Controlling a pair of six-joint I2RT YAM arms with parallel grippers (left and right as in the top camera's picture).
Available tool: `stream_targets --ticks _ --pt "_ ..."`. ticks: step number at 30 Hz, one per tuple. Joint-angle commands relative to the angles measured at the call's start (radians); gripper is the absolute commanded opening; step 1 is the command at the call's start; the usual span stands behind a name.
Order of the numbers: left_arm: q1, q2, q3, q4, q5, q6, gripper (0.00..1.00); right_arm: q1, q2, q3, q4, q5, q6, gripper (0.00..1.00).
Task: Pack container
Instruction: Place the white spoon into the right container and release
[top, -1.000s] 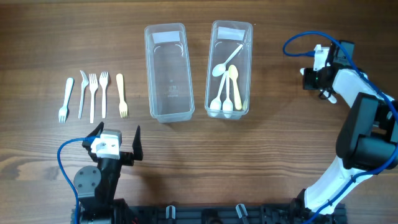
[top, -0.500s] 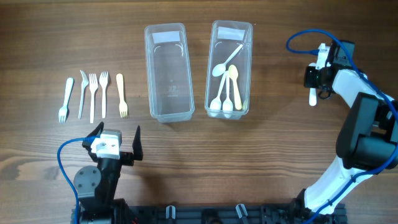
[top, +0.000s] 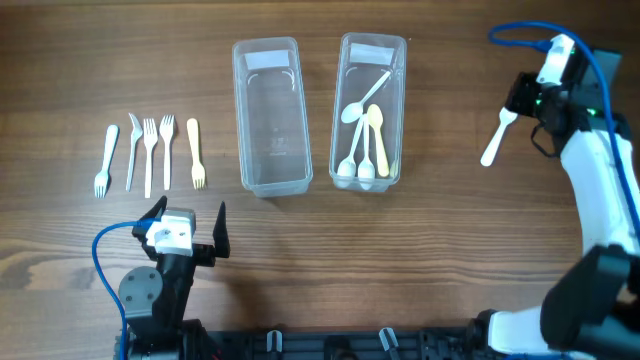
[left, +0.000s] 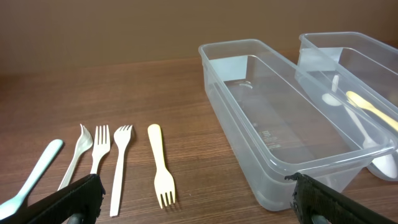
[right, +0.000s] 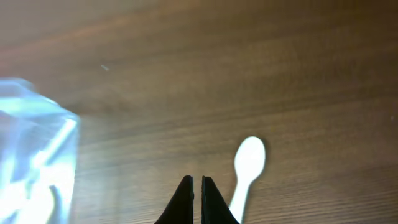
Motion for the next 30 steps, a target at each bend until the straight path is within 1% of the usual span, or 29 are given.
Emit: stream_targets --ticks 1,2,4,6,8,14,17,19,20,22,23,25,28,30 --pt "-0.005 -0.007 -0.008 0.003 0.019 0.016 1.0 0.005 0.005 -0.017 -0.012 0.068 0.086 0.36" --pt "-0.005 -0.007 -0.008 0.003 0.019 0.016 1.0 0.005 0.016 -0.035 -0.011 0.109 0.127 0.45" --pt "-0.005 -0.007 -0.008 0.003 0.019 0.016 1.0 0.005 0.05 -0.058 -0.01 0.142 0.182 0.53" --pt "-0.005 -0.007 -0.008 0.003 0.019 0.016 1.0 0.004 0.102 -0.074 0.005 0.154 0.245 0.53" --pt "-0.005 -0.007 -0.008 0.003 0.019 0.016 1.0 0.004 0.179 -0.074 0.025 0.159 0.298 0.5" --pt "-0.005 -0.007 -0.008 0.003 0.019 0.016 1.0 0.003 0.313 -0.074 0.072 0.17 0.323 0.44" --pt "-0.005 -0.007 -0.008 0.003 0.019 0.016 1.0 0.003 0.363 -0.074 0.084 0.179 0.34 0.43" --pt "-0.005 -0.007 -0.008 0.003 0.019 0.016 1.0 0.003 0.403 -0.074 0.096 0.183 0.34 0.41" --pt "-0.005 -0.007 -0.008 0.003 0.019 0.016 1.0 0.004 0.418 -0.074 0.101 0.182 0.341 0.4" --pt "-0.005 -0.007 -0.008 0.003 0.019 0.016 1.0 0.004 0.459 -0.074 0.111 0.182 0.341 0.31" --pt "-0.005 -0.007 -0.008 0.003 0.019 0.016 1.0 0.004 0.473 -0.074 0.117 0.182 0.341 0.24" --pt "-0.005 -0.007 -0.008 0.003 0.019 0.016 1.0 0.004 0.487 -0.074 0.12 0.181 0.339 0.04" --pt "-0.005 -0.007 -0.008 0.003 0.019 0.016 1.0 0.004 0.447 -0.054 0.096 0.147 0.336 0.04" --pt "-0.005 -0.007 -0.008 0.003 0.019 0.016 1.0 0.004 0.39 -0.044 0.082 0.132 0.337 0.04"
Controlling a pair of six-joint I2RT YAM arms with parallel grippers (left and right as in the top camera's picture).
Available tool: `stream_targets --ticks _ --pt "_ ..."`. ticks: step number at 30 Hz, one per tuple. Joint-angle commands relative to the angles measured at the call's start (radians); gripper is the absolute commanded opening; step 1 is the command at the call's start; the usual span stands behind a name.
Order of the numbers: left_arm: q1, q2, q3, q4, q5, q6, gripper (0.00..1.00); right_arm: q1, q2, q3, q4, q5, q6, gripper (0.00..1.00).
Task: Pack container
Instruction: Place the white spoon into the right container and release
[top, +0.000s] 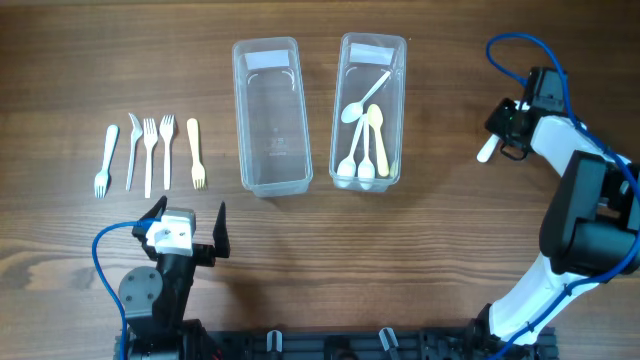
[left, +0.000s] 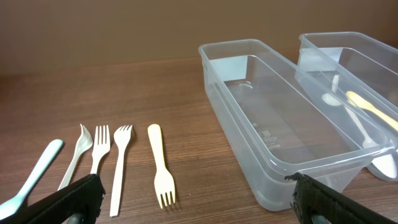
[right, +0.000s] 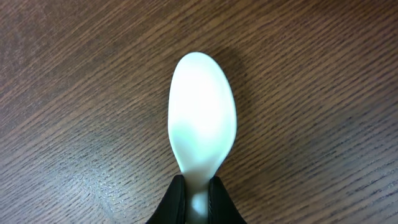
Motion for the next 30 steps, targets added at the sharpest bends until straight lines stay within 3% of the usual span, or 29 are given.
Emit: stream_targets --ticks 1,5,9,12,17,24,26,27,29,30 --pt "-0.005 -0.007 -0.008 0.003 0.019 0.016 1.0 0.003 -0.069 -0.011 -0.048 -0.042 0.006 0.04" --pt "-0.005 -0.007 -0.008 0.003 0.019 0.016 1.0 0.004 -0.304 -0.011 -0.054 -0.087 0.007 0.04" --pt "-0.005 -0.007 -0.008 0.003 0.019 0.016 1.0 0.019 -0.539 -0.011 -0.064 -0.276 0.047 0.04" --pt "-0.005 -0.007 -0.008 0.003 0.019 0.016 1.0 0.073 -0.607 -0.011 -0.081 -0.324 0.093 0.04" --pt "-0.005 -0.007 -0.008 0.003 0.019 0.016 1.0 0.267 -0.562 -0.013 -0.082 -0.327 0.087 0.04" --pt "-0.005 -0.007 -0.008 0.003 0.019 0.016 1.0 0.517 -0.349 -0.013 0.019 -0.229 0.086 0.05" --pt "-0.005 -0.007 -0.008 0.003 0.019 0.016 1.0 0.536 -0.309 -0.013 0.032 -0.23 0.086 0.14" --pt "-0.005 -0.007 -0.008 0.003 0.019 0.016 1.0 0.542 -0.293 -0.013 0.038 -0.23 0.086 0.38" --pt "-0.005 -0.007 -0.008 0.003 0.019 0.016 1.0 0.543 -0.286 -0.013 0.047 -0.229 0.083 0.61" --pt "-0.005 -0.007 -0.008 0.003 0.019 0.016 1.0 0.54 -0.299 -0.013 0.056 -0.229 0.068 0.9"
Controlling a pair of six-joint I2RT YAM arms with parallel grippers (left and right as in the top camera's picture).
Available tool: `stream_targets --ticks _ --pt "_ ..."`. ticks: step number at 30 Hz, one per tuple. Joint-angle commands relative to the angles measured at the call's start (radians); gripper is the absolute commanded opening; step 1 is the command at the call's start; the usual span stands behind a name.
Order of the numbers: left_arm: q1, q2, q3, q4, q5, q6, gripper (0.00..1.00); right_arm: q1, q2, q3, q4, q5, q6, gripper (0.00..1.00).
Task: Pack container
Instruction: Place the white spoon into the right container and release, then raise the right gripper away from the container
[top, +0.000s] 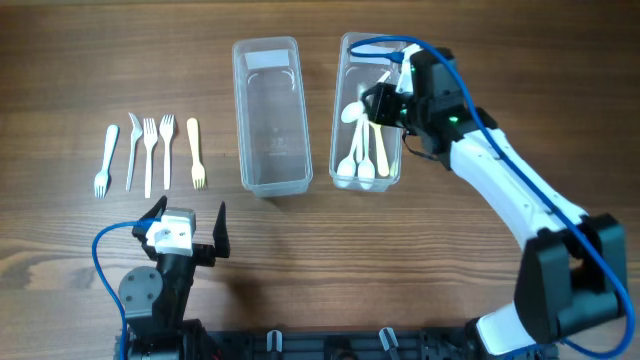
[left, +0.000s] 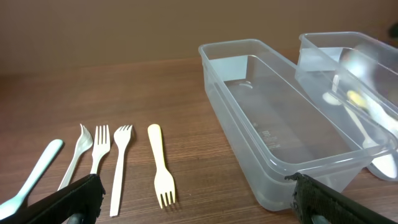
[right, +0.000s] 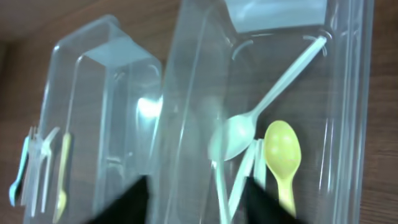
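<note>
My right gripper (top: 378, 102) hangs over the right clear container (top: 372, 42), open, with nothing between its blurred dark fingers (right: 134, 200). Below it lie several spoons (top: 360, 150): a white one (right: 239, 134) lies slanted and a yellow one (right: 283, 149) lies beside it, with more white handles underneath. The left clear container (top: 266, 45) holds nothing. Several forks (top: 150, 150) lie in a row at the table's left. My left gripper (top: 188, 225) rests open near the front edge, its fingers (left: 74, 199) wide apart, short of the forks (left: 158, 165).
The two containers stand side by side in the middle of the wooden table (top: 500, 250). My right arm (top: 500, 180) stretches from the right front corner across to the right container. A blue cable (top: 105, 260) loops by the left arm.
My right gripper was shut on a white spoon on the table's right side. It is now open over the right container, and no spoon lies on the right side. The left arm has not moved.
First my right gripper hung shut by a white spoon lying on the table at the right. Then it was shut on that spoon's neck. Now it stands open above the right container among the other spoons. The left gripper stayed open throughout.
</note>
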Motion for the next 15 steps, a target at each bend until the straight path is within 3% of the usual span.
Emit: stream_targets --ticks 1,5,10,15 --pt "-0.005 -0.007 -0.008 0.003 0.019 0.016 1.0 -0.006 -0.036 0.0 0.03 0.042 -0.027 0.99" --pt "-0.005 -0.007 -0.008 0.003 0.019 0.016 1.0 -0.039 -0.206 0.001 0.003 0.245 -0.179 1.0" --pt "-0.005 -0.007 -0.008 0.003 0.019 0.016 1.0 -0.11 -0.362 0.001 -0.101 0.631 -0.504 1.0" --pt "-0.005 -0.007 -0.008 0.003 0.019 0.016 1.0 -0.157 -0.366 0.0 -0.15 0.679 -0.599 1.0"
